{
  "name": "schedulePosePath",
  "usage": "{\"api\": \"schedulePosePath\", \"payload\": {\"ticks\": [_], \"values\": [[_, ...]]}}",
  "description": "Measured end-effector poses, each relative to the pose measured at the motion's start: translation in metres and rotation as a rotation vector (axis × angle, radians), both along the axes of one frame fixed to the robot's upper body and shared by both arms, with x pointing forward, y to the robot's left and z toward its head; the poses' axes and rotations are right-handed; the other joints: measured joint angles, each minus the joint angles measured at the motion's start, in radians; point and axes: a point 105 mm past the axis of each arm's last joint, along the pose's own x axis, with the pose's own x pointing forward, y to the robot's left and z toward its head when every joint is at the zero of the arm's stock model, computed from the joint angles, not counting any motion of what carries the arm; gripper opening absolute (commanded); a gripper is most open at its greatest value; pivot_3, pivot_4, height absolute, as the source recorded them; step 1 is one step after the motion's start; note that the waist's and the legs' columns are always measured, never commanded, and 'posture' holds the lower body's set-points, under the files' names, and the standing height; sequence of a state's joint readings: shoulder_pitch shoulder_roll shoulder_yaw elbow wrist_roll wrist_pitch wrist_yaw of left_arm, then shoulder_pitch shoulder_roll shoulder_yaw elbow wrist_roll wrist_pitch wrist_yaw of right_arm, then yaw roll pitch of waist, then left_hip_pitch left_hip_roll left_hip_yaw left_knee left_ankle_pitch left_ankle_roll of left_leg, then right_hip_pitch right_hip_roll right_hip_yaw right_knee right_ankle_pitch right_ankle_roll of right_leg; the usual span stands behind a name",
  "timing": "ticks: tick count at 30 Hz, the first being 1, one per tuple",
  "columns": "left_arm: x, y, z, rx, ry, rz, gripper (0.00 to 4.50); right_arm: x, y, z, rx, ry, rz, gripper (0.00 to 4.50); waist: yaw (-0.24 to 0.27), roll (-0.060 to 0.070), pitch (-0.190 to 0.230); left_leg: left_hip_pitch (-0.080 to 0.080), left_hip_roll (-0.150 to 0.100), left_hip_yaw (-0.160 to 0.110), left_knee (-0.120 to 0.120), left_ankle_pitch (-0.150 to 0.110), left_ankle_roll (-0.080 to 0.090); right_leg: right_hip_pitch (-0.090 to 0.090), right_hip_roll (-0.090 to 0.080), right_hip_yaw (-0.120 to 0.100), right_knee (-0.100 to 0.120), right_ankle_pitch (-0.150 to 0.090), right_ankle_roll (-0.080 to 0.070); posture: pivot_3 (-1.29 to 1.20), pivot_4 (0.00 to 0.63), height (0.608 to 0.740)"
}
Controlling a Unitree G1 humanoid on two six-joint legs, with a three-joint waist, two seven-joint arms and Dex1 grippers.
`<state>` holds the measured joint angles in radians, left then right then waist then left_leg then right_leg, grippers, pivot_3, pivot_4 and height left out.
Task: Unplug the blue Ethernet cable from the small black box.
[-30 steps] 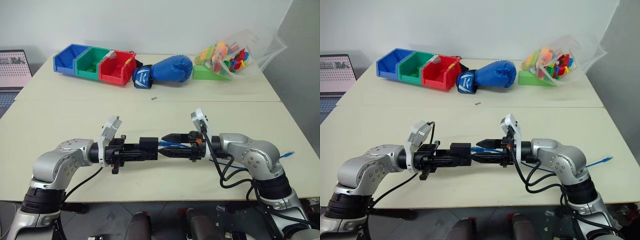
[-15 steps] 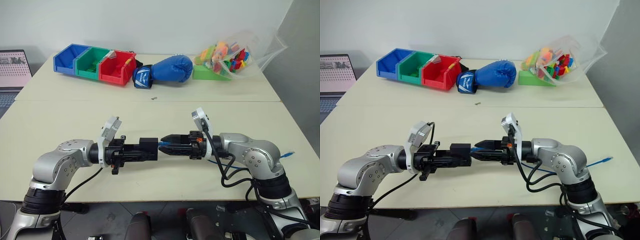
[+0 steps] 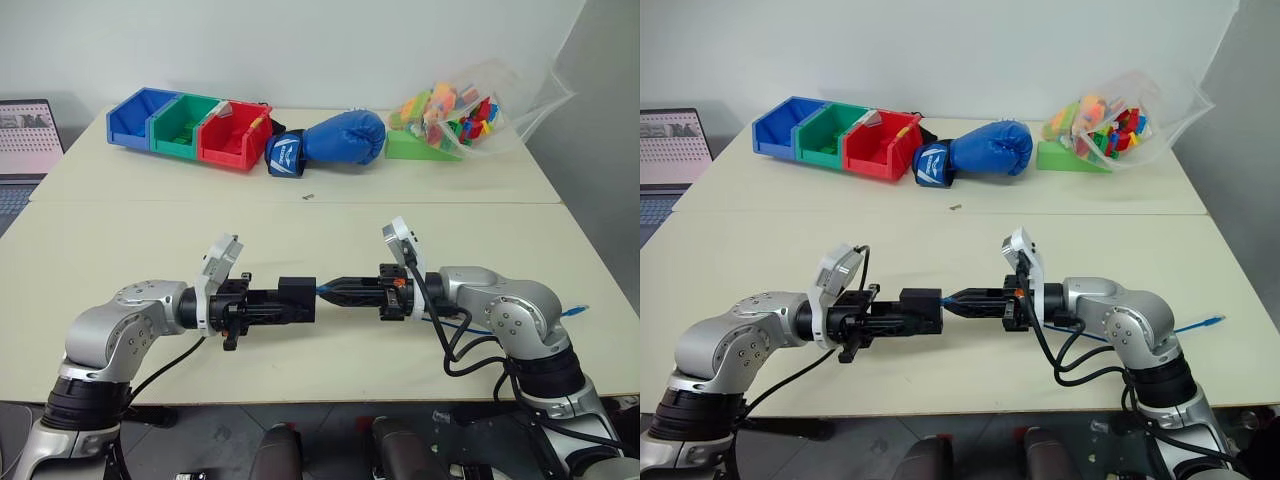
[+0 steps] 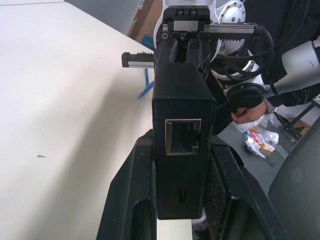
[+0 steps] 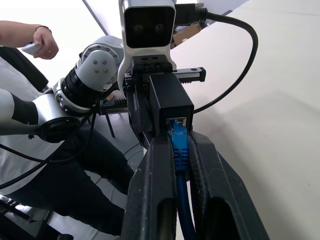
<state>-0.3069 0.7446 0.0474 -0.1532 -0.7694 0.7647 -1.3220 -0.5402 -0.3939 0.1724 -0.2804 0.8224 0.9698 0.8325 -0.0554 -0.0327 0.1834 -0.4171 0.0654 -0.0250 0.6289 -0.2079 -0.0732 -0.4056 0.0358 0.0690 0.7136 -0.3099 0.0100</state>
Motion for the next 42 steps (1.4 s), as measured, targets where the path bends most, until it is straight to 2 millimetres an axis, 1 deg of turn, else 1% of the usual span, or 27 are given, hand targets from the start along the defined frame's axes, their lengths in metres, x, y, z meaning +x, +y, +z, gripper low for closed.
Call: {"api": "schedulePosePath", "payload": {"ticks": [5,10,12,14,15,17,19,21,23,26,27,28,30,32,34,36,39,40,41,42], "values": [[-0.003,0.001,-0.003,0.003,0.006,0.0,0.8,-0.001,-0.006,-0.002,-0.026,0.006,0.015,0.06,0.0,0.0,0.0,0.0,0.0,0.0,0.0,0.0,0.0,0.0,0.0,0.0,0.0,0.0,0.0,0.0,0.15,0.74],[-0.001,0.009,0.002,-0.014,-0.008,0.04,0.8,0.005,-0.024,-0.013,-0.079,0.042,-0.033,0.06,0.0,0.0,0.0,0.0,0.0,0.0,0.0,0.0,0.0,0.0,0.0,0.0,-0.001,0.0,0.0,0.0,0.15,0.74],[0.0,0.014,0.0,-0.02,-0.002,0.074,0.8,0.008,-0.033,-0.014,-0.079,0.049,-0.069,0.06,0.0,0.0,0.0,0.0,0.0,0.0,0.0,0.0,0.0,0.0,0.0,0.0,-0.001,0.0,0.0,0.0,0.15,0.74],[0.001,0.02,-0.003,-0.018,0.012,0.112,0.8,0.016,-0.038,-0.015,-0.075,0.036,-0.128,0.06,0.0,0.0,0.0,0.0,0.0,0.0,0.0,0.0,0.0,0.0,0.0,0.0,-0.001,0.0,0.0,0.0,0.15,0.74],[0.002,0.022,-0.004,-0.017,0.016,0.131,0.8,0.023,-0.039,-0.015,-0.076,0.012,-0.17,0.06,-0.001,0.0,0.0,0.0,0.0,0.0,-0.001,0.0,0.0,0.0,0.0,0.001,-0.001,0.0,0.0,0.0,0.15,0.74],[0.007,0.029,-0.006,-0.02,0.021,0.194,0.8,0.046,-0.042,-0.016,-0.092,-0.084,-0.315,0.06,-0.003,0.0,0.0,0.0,0.001,0.0,-0.001,0.0,0.0,-0.001,0.001,0.001,0.0,0.0,0.0,0.0,0.15,0.74],[0.011,0.037,-0.007,-0.021,0.023,0.257,0.8,0.075,-0.045,-0.022,-0.159,-0.205,-0.49,0.06,-0.005,0.0,0.0,0.0,0.001,0.001,-0.001,0.0,0.0,-0.001,0.001,0.001,0.0,0.0,0.0,0.0,0.15,0.74],[0.014,0.039,-0.008,-0.024,0.018,0.291,0.8,0.108,-0.053,-0.03,-0.262,-0.337,-0.693,0.06,-0.004,0.0,0.0,0.0,0.001,0.002,-0.001,0.0,0.0,-0.001,0.0,0.001,0.0,0.0,0.0,0.0,0.15,0.74],[0.016,0.038,-0.01,-0.032,0.016,0.315,0.8,0.135,-0.062,-0.037,-0.344,-0.416,-0.877,0.06,-0.004,0.0,0.0,0.0,0.0,0.002,-0.001,0.0,0.0,-0.002,0.0,0.002,0.0,0.0,0.0,0.0,0.15,0.74],[0.02,0.036,-0.011,-0.039,0.01,0.35,0.8,0.158,-0.07,-0.044,-0.393,-0.433,-1.05,0.06,-0.001,0.0,0.0,-0.001,0.0,0.002,-0.001,0.0,0.0,-0.002,-0.001,0.003,-0.001,0.002,-0.003,0.0,0.15,0.74],[0.021,0.035,-0.011,-0.04,0.004,0.357,0.8,0.162,-0.069,-0.046,-0.399,-0.432,-1.076,0.06,-0.001,0.0,0.0,-0.002,-0.001,0.002,-0.001,0.0,0.0,-0.002,-0.002,0.003,-0.001,0.002,-0.004,0.0,0.15,0.74],[0.022,0.033,-0.012,-0.041,0.0,0.365,0.8,0.166,-0.067,-0.046,-0.403,-0.434,-1.096,0.76,-0.001,0.0,0.0,-0.002,-0.001,0.002,-0.001,0.0,0.0,-0.002,-0.002,0.003,-0.001,0.003,-0.005,0.0,0.15,0.74],[0.024,0.033,-0.012,-0.027,-0.009,0.38,0.8,0.17,-0.067,-0.05,-0.408,-0.422,-1.113,1.08,-0.001,0.0,0.0,-0.002,-0.001,0.002,-0.002,0.0,0.0,-0.002,-0.002,0.003,-0.001,0.003,-0.005,0.0,0.15,0.74],[0.026,0.034,-0.012,-0.011,-0.032,0.401,0.8,0.171,-0.069,-0.056,-0.413,-0.401,-1.118,1.66,-0.001,0.0,0.0,-0.002,-0.001,0.002,-0.002,0.0,0.0,-0.002,-0.002,0.002,-0.001,0.003,-0.005,0.0,0.15,0.74],[0.031,0.035,-0.014,0.0,-0.055,0.438,0.8,0.17,-0.07,-0.056,-0.405,-0.394,-1.11,2.04,-0.001,0.001,0.001,-0.001,-0.001,0.002,-0.002,0.0,0.0,-0.002,-0.002,0.002,0.0,0.003,-0.005,0.0,0.15,0.74],[0.039,0.034,-0.014,0.006,-0.08,0.485,0.8,0.165,-0.068,-0.049,-0.378,-0.406,-1.083,2.52,-0.001,0.001,0.001,-0.001,-0.001,0.002,-0.002,0.0,0.0,-0.002,-0.002,0.002,0.0,0.003,-0.005,0.0,0.15,0.74],[0.059,0.037,-0.012,0.015,-0.145,0.593,0.8,0.153,-0.067,-0.035,-0.336,-0.443,-1.036,3.21,0.005,0.001,0.001,-0.001,-0.001,0.001,-0.001,0.0,0.0,-0.002,-0.002,0.002,0.0,0.002,-0.003,0.0,0.15,0.74],[0.071,0.041,-0.011,0.023,-0.185,0.665,0.8,0.146,-0.067,-0.027,-0.317,-0.463,-1.004,3.49,0.006,0.001,0.001,-0.002,-0.001,0.001,-0.001,0.0,0.0,-0.002,-0.002,0.002,0.0,0.002,-0.003,0.0,0.15,0.74],[0.078,0.044,-0.01,0.031,-0.211,0.709,0.8,0.142,-0.066,-0.021,-0.306,-0.476,-0.975,3.69,0.007,0.001,0.001,-0.002,-0.001,0.001,-0.001,0.0,0.0,-0.002,-0.002,0.002,0.0,0.002,-0.003,0.0,0.15,0.74],[0.09,0.049,-0.009,0.045,-0.252,0.78,0.8,0.132,-0.064,-0.015,-0.292,-0.486,-0.914,3.95,0.009,0.001,0.001,-0.001,-0.001,0.002,-0.001,0.0,0.0,-0.002,-0.002,0.001,0.0,0.002,-0.002,0.0,0.15,0.74]]}}
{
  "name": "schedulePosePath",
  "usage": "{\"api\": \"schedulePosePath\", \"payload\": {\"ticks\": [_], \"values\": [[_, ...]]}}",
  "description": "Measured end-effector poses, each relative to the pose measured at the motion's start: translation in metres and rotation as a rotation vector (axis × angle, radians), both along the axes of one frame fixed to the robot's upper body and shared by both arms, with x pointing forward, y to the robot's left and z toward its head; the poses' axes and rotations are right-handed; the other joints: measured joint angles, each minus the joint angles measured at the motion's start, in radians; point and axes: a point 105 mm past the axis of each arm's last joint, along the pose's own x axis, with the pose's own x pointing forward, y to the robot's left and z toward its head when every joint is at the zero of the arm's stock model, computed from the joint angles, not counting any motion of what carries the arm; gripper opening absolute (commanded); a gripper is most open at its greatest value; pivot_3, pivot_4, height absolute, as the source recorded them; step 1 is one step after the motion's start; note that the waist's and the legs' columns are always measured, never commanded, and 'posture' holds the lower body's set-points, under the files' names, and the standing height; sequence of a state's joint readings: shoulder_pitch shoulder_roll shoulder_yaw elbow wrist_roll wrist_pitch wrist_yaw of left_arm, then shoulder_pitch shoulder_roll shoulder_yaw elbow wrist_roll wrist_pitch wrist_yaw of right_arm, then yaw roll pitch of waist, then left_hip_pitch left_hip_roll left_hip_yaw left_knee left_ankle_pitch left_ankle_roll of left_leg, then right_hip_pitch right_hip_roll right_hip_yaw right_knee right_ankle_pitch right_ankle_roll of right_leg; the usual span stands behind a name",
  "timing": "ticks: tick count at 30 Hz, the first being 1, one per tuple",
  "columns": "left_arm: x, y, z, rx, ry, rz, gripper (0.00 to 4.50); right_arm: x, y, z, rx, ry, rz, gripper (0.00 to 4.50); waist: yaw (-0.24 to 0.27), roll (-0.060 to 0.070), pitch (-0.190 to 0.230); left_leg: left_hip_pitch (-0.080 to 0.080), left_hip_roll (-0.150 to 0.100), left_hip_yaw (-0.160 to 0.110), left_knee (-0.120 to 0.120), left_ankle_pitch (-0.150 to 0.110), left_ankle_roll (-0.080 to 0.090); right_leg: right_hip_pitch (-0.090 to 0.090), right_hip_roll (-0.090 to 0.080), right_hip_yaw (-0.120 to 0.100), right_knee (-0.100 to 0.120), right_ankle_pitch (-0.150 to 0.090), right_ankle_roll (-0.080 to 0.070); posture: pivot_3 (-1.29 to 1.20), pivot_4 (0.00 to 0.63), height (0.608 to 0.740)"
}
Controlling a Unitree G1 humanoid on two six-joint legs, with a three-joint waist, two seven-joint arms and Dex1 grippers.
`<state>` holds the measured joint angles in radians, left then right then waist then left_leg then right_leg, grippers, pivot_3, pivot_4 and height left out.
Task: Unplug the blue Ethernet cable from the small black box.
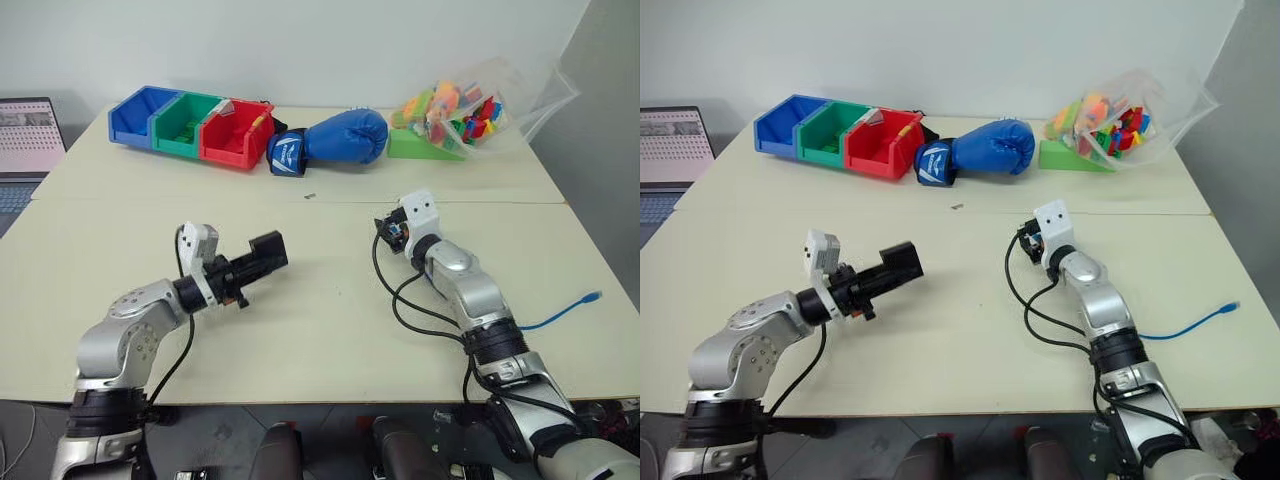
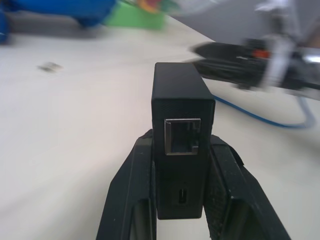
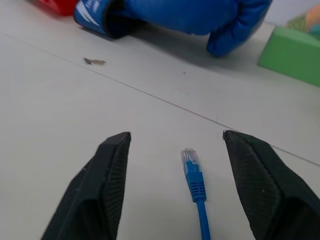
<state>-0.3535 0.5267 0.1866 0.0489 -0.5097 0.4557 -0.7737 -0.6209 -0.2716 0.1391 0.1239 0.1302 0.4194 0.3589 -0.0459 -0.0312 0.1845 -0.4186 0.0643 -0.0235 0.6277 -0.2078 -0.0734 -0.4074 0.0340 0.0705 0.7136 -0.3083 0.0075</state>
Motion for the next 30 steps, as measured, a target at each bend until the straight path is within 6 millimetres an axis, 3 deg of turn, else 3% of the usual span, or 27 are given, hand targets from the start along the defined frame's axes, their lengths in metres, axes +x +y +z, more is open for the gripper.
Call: {"api": "schedulePosePath", "payload": {"ticks": [2,7,9,16,23,24,30], "values": [[0.017,0.011,0.002,0.041,-0.052,0.111,0.8,-0.019,0.014,0.013,0.005,-0.006,0.145,4.45,0.001,0.0,0.0,0.0,0.001,0.0,0.0,0.0,0.0,0.0,0.001,0.0,0.0,0.0,0.0,0.0,0.15,0.74],[0.053,0.024,0.007,0.132,-0.207,0.329,0.8,-0.076,0.052,0.032,-0.038,0.037,0.515,4.48,0.004,0.0,0.0,0.0,0.0,0.0,0.0,0.0,0.0,0.001,0.001,-0.002,0.0,0.0,0.0,0.0,0.15,0.74],[0.061,0.026,0.001,0.156,-0.228,0.375,0.8,-0.085,0.061,0.035,-0.047,0.049,0.572,4.48,0.005,-0.001,0.0,0.0,0.0,0.0,0.0,0.0,0.0,0.001,0.0,-0.002,0.0,0.001,0.001,0.0,0.15,0.74],[0.077,0.027,-0.03,0.126,-0.176,0.472,0.8,-0.085,0.069,0.042,-0.063,0.061,0.579,4.48,0.009,-0.001,0.0,-0.001,0.0,0.0,0.001,0.0,0.0,0.001,0.0,-0.004,-0.001,0.001,0.001,0.0,0.15,0.74],[0.075,0.036,-0.048,0.112,-0.133,0.503,0.8,-0.074,0.066,0.038,-0.069,0.075,0.514,4.48,0.009,-0.001,0.0,-0.001,0.0,0.0,0.0,0.0,0.0,0.001,0.0,-0.005,-0.001,0.001,0.001,0.0,0.15,0.74],[0.075,0.037,-0.048,0.107,-0.133,0.505,1.5,-0.074,0.067,0.038,-0.066,0.076,0.514,4.5,0.009,-0.001,0.0,-0.001,0.0,0.0,0.0,0.0,0.0,0.001,0.0,-0.005,-0.001,0.001,0.001,0.0,0.15,0.74],[0.073,0.037,-0.049,0.088,-0.128,0.479,2.8,-0.072,0.067,0.038,-0.071,0.074,0.503,4.5,0.009,-0.001,-0.001,-0.001,0.0,0.0,0.001,0.0,0.0,0.001,0.0,-0.005,-0.001,0.001,0.001,0.0,0.15,0.74]]}}
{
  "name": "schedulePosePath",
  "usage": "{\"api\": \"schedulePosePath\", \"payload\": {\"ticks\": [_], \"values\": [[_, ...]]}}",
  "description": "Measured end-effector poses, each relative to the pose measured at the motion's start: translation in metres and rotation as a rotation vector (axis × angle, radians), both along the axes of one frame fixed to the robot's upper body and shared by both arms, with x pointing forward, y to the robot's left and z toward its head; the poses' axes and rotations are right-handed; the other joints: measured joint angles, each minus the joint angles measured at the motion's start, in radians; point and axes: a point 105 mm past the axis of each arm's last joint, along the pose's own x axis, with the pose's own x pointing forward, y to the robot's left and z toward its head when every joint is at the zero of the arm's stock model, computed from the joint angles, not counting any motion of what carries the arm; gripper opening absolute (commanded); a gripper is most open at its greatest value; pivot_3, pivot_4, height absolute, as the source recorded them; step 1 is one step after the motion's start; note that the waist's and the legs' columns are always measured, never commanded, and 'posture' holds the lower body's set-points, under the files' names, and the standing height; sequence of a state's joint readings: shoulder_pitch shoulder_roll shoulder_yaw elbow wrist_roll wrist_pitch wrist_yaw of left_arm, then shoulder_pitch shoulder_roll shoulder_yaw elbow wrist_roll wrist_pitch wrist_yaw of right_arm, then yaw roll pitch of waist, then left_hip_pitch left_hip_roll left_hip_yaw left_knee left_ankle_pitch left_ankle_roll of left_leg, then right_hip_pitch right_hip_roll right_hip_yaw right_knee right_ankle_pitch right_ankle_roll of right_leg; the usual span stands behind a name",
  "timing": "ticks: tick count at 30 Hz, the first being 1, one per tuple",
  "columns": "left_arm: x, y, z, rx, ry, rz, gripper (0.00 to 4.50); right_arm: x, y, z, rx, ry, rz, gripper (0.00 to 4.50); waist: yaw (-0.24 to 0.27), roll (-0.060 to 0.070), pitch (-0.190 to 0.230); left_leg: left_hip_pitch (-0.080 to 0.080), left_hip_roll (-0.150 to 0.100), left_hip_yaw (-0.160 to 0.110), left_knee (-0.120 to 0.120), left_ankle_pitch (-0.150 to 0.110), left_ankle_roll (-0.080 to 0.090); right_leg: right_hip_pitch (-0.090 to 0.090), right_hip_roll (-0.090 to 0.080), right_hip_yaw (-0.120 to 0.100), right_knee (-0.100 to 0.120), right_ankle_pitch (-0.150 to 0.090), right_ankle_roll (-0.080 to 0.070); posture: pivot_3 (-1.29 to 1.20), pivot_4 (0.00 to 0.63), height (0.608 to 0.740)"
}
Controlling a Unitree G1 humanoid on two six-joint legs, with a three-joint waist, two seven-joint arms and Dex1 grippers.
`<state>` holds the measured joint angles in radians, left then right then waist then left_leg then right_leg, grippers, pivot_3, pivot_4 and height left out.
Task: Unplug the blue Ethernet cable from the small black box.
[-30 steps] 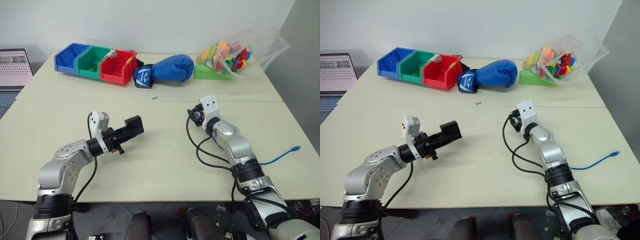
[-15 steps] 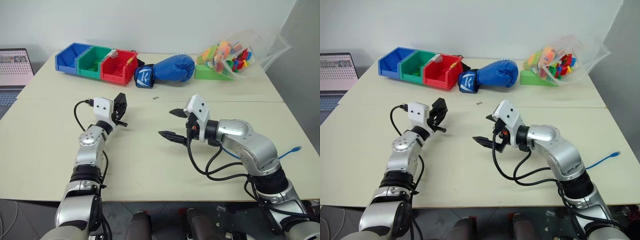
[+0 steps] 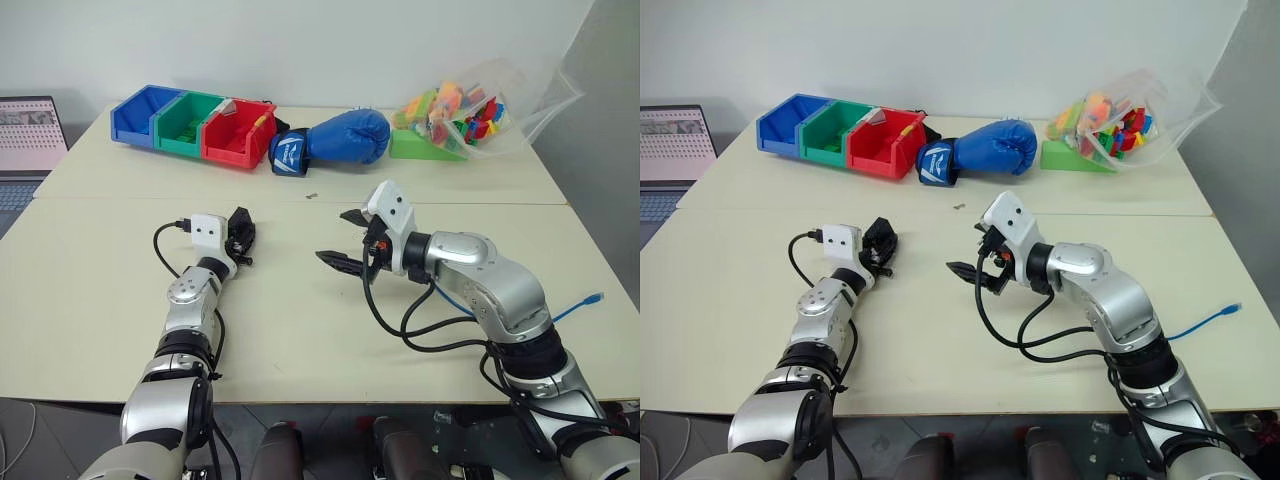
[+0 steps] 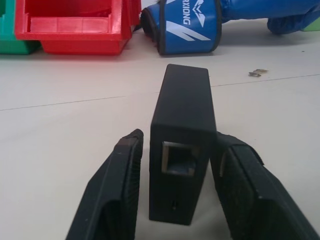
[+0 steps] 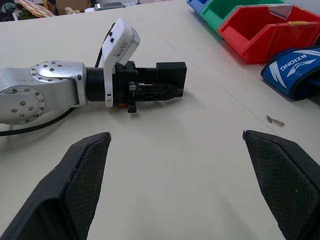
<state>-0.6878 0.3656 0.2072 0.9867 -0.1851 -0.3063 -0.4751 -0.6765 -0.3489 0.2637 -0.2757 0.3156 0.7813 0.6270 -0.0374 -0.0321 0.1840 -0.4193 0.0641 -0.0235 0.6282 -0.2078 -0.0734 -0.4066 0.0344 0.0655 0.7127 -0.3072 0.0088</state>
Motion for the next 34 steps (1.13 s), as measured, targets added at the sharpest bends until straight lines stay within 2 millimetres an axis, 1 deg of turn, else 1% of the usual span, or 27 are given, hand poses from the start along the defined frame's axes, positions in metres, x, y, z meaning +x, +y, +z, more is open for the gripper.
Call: {"api": "schedulePosePath", "payload": {"ticks": [1,2,3,4,8,10,12,15,17,18,20,24,27,30,33,34], "values": [[0.0,0.0,0.0,-0.002,0.0,-0.004,2.91,0.0,0.0,0.0,-0.001,0.001,-0.001,4.5,0.0,0.0,0.0,0.0,0.0,0.0,0.0,0.0,0.0,0.0,0.0,0.0,0.0,0.0,0.0,0.0,0.15,0.74],[-0.001,-0.001,0.0,-0.003,0.0,-0.009,3.25,0.001,0.0,-0.001,-0.002,0.004,-0.004,4.5,0.0,0.0,0.0,0.0,0.0,0.0,0.0,0.0,0.0,0.0,0.0,0.0,0.0,0.0,0.0,0.0,0.15,0.74],[-0.001,-0.001,0.0,-0.004,0.0,-0.011,3.41,0.001,-0.001,-0.002,-0.004,0.005,-0.006,4.5,0.0,0.0,0.0,0.0,0.0,0.0,0.0,0.0,0.0,0.0,0.0,0.0,0.0,0.0,0.0,0.0,0.15,0.74],[-0.001,-0.001,-0.001,-0.003,0.0,-0.012,3.68,0.002,-0.001,-0.002,-0.005,0.004,-0.007,4.5,0.0,0.0,0.0,0.0,0.0,0.0,0.0,0.0,0.0,0.0,0.0,0.0,0.0,0.0,0.0,0.0,0.15,0.74],[-0.01,0.001,-0.002,0.002,0.003,-0.019,3.68,0.002,-0.001,-0.002,-0.008,0.003,-0.009,4.5,-0.005,0.0,0.0,0.0,0.0,0.0,0.0,0.0,0.0,0.0,0.0,0.001,0.0,0.0,0.0,0.0,0.15,0.74],[-0.02,0.005,-0.004,0.019,0.019,-0.023,3.68,0.002,-0.002,-0.003,-0.012,0.002,-0.014,4.5,-0.011,0.0,0.0,0.001,0.0,0.0,0.0,0.0,0.0,0.0,0.0,0.001,0.001,0.0,-0.001,0.0,0.15,0.74],[-0.034,0.012,-0.007,0.053,0.055,-0.022,3.68,0.001,-0.007,-0.011,-0.012,0.023,-0.033,4.5,-0.016,0.0,0.0,0.001,0.001,0.0,-0.001,0.0,0.0,0.0,0.0,0.001,0.001,0.0,-0.001,0.0,0.15,0.74],[-0.056,0.024,-0.01,0.116,0.122,-0.019,3.68,0.001,-0.021,-0.029,-0.02,0.062,-0.089,4.5,-0.019,0.0,0.0,0.001,0.001,0.0,-0.001,0.0,0.0,0.0,0.0,0.003,0.001,-0.001,0.001,0.0,0.15,0.74],[-0.071,0.032,-0.009,0.155,0.165,-0.032,3.68,0.001,-0.036,-0.037,-0.012,0.073,-0.133,4.5,-0.019,0.0,0.0,0.001,0.001,-0.001,-0.001,0.0,0.0,0.001,-0.001,0.004,0.001,-0.001,0.002,0.0,0.15,0.74],[-0.079,0.034,-0.006,0.172,0.181,-0.049,3.68,0.002,-0.047,-0.043,-0.019,0.082,-0.165,4.5,-0.019,0.0,0.0,0.001,0.0,-0.001,-0.001,0.0,0.0,0.001,-0.001,0.004,0.001,-0.001,0.002,0.0,0.15,0.74],[-0.089,0.036,0.005,0.182,0.192,-0.091,3.68,0.003,-0.062,-0.046,-0.029,0.087,-0.201,4.5,-0.015,0.0,0.0,0.001,0.0,-0.001,-0.001,0.0,0.0,0.001,-0.001,0.003,0.0,-0.002,0.002,0.0,0.15,0.74],[-0.1,0.032,0.03,0.194,0.191,-0.187,3.68,0.001,-0.084,-0.044,-0.038,0.085,-0.228,4.5,-0.014,0.0,0.0,0.002,0.0,-0.001,-0.001,0.0,0.0,0.001,-0.001,0.004,0.0,-0.002,0.003,0.0,0.15,0.74],[-0.108,0.035,0.045,0.197,0.211,-0.239,3.68,-0.001,-0.1,-0.043,-0.059,0.098,-0.235,4.5,-0.017,0.0,0.001,0.002,0.0,0.0,-0.001,0.0,0.0,0.001,-0.001,0.004,-0.001,-0.002,0.003,0.0,0.15,0.74],[-0.111,0.035,0.063,0.196,0.206,-0.267,3.68,-0.002,-0.111,-0.039,-0.06,0.103,-0.237,4.5,-0.018,0.0,0.001,0.002,0.0,0.0,-0.001,0.0,0.0,0.001,-0.001,0.004,-0.001,-0.002,0.002,0.0,0.15,0.74],[-0.111,0.032,0.073,0.192,0.186,-0.292,3.68,-0.003,-0.116,-0.035,-0.052,0.102,-0.241,4.5,-0.018,0.0,0.001,0.002,0.0,0.0,-0.001,0.0,0.0,0.001,-0.001,0.004,-0.001,-0.002,0.003,0.0,0.15,0.74],[-0.112,0.03,0.073,0.188,0.184,-0.304,3.68,-0.003,-0.116,-0.035,-0.051,0.103,-0.241,4.5,-0.017,0.0,0.001,0.002,0.0,0.0,-0.001,0.0,0.0,0.001,-0.001,0.004,-0.001,-0.002,0.003,0.0,0.15,0.74]]}}
